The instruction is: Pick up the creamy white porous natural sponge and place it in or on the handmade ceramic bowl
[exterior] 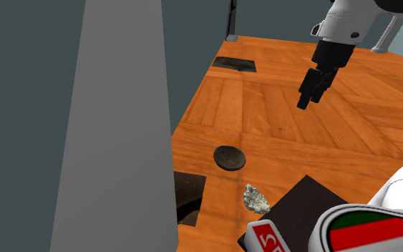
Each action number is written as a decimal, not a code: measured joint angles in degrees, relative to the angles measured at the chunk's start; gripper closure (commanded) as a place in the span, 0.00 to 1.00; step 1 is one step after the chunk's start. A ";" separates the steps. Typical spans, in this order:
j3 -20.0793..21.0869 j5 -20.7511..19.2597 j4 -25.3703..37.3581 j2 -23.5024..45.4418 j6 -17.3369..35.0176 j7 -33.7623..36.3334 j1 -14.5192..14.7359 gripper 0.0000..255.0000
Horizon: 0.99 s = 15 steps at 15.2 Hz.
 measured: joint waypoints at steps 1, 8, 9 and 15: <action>0.00 0.00 0.00 0.00 0.00 0.00 0.00 0.00; 1.54 1.38 -14.42 -4.09 12.66 2.26 -0.66 0.00; 1.52 1.45 -16.86 -4.41 15.13 2.26 -0.89 0.00; 3.48 3.49 -28.07 -3.34 29.86 4.37 -1.11 0.00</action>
